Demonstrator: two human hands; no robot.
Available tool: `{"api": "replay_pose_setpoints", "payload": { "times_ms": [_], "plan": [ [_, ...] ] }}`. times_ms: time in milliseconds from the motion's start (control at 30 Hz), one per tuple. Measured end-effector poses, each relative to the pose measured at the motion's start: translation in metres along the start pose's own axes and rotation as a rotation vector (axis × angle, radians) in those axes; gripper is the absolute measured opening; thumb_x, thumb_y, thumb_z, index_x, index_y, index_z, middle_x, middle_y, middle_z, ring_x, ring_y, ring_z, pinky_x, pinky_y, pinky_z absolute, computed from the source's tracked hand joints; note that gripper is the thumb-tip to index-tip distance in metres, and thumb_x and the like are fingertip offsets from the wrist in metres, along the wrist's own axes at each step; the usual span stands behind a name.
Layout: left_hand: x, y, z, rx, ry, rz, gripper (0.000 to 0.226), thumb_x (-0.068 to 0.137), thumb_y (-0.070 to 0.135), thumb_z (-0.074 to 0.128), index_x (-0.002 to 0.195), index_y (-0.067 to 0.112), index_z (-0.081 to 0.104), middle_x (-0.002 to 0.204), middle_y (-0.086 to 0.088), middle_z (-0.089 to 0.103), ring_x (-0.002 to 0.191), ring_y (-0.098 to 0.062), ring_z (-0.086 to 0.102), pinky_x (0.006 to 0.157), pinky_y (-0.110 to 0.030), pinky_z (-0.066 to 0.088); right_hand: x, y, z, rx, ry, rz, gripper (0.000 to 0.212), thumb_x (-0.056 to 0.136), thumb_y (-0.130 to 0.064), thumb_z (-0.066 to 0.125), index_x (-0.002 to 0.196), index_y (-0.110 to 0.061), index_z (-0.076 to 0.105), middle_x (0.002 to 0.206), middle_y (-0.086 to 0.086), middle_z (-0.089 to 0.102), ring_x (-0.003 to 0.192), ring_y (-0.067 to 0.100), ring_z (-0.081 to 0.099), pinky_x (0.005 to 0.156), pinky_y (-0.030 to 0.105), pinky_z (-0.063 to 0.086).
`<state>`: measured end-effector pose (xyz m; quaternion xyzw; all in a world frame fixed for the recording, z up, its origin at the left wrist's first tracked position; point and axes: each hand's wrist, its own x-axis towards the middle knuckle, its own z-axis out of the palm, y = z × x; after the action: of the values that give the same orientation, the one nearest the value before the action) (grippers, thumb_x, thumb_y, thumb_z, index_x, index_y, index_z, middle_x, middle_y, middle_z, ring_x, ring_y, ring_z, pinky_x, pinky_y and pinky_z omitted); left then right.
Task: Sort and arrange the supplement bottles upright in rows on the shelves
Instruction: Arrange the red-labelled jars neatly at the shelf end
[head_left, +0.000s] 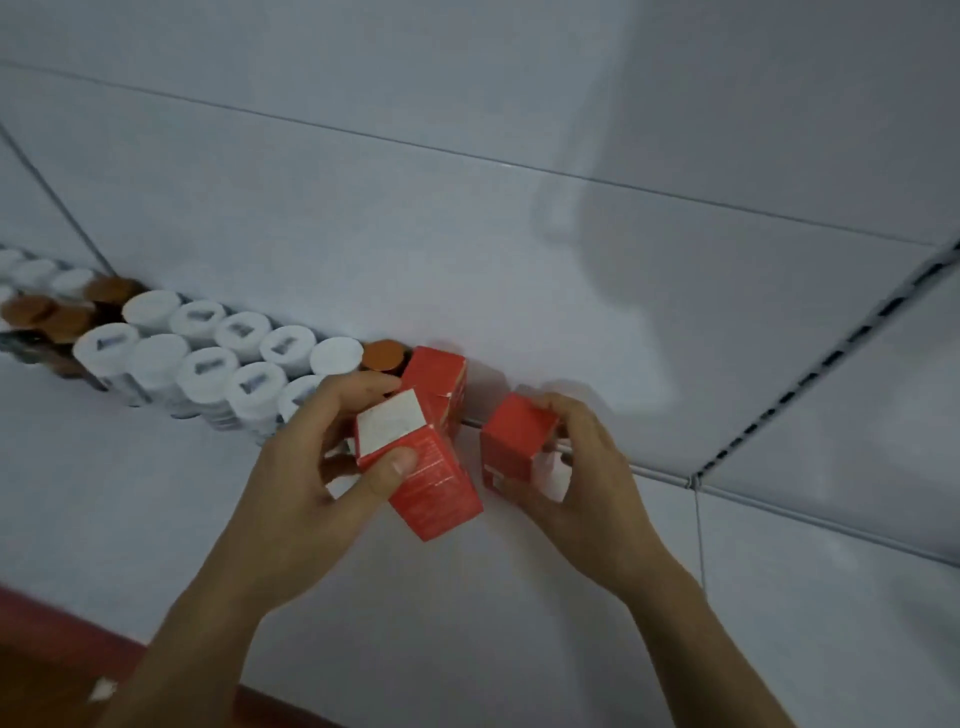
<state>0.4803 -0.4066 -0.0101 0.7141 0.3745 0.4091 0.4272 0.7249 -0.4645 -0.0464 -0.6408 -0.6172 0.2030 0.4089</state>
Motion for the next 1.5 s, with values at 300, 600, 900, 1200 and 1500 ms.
{"api": "replay_pose_setpoints", "payload": {
  "times_ms": [300, 600, 900, 1200, 1500],
  "plan": [
    [0.043, 0.013, 0.0, -0.606, -0.205, -0.072, 0.035, 0.087, 0.026, 0.061, 0.121, 0.022, 0.061, 0.118, -0.013, 0.065, 0.105, -0.026, 0.066, 0.08, -0.039, 0.059, -0.002, -0.072, 0.018, 0.745, 0.183, 0.021, 0.053, 0.088, -0.012, 0.069, 0.133, -0.018, 0.043, 0.118, 0.003, 0.063, 0.099, 0.024, 0.065, 0.074, 0.048, 0.06],
    [0.046, -0.018, -0.036, 0.341, -0.184, 0.275, 0.032, 0.088, 0.026, 0.059, 0.12, 0.029, 0.061, 0.126, 0.015, 0.055, 0.119, -0.009, 0.054, 0.095, -0.018, 0.044, -0.016, -0.082, -0.006, -0.092, -0.018, -0.134, 0.039, 0.075, -0.025, 0.071, 0.112, -0.027, 0.058, 0.102, -0.009, 0.063, 0.078, 0.02, 0.06, 0.064, 0.028, 0.051],
    [0.063, -0.037, -0.026, 0.597, -0.337, 0.354, 0.032, 0.091, 0.033, 0.056, 0.122, 0.03, 0.063, 0.13, 0.02, 0.052, 0.128, -0.005, 0.046, 0.097, -0.039, 0.037, -0.019, -0.075, 0.002, -0.119, 0.207, 0.025, 0.009, 0.09, -0.039, 0.063, 0.09, -0.03, 0.067, 0.103, -0.016, 0.065, 0.085, 0.011, 0.065, 0.058, 0.021, 0.051],
    [0.078, -0.042, -0.018, 0.657, -0.435, 0.311, 0.055, 0.087, 0.052, 0.041, 0.135, 0.03, 0.058, 0.144, 0.02, 0.046, 0.139, -0.006, 0.035, 0.102, -0.044, 0.041, 0.015, -0.025, -0.009, -0.225, -0.01, 0.205, 0.027, 0.088, -0.02, 0.076, 0.106, -0.028, 0.057, 0.109, -0.012, 0.063, 0.079, 0.008, 0.063, 0.071, 0.024, 0.053],
    [0.079, -0.045, -0.019, 0.594, -0.421, 0.3, 0.057, 0.085, 0.054, 0.043, 0.132, 0.028, 0.062, 0.139, 0.021, 0.05, 0.137, -0.004, 0.038, 0.1, -0.048, 0.046, 0.041, -0.03, 0.036, -0.29, 0.152, 0.049, 0.028, 0.091, -0.006, 0.07, 0.114, -0.023, 0.071, 0.128, -0.003, 0.053, 0.084, 0.003, 0.064, 0.083, 0.017, 0.055]
  ]
}}
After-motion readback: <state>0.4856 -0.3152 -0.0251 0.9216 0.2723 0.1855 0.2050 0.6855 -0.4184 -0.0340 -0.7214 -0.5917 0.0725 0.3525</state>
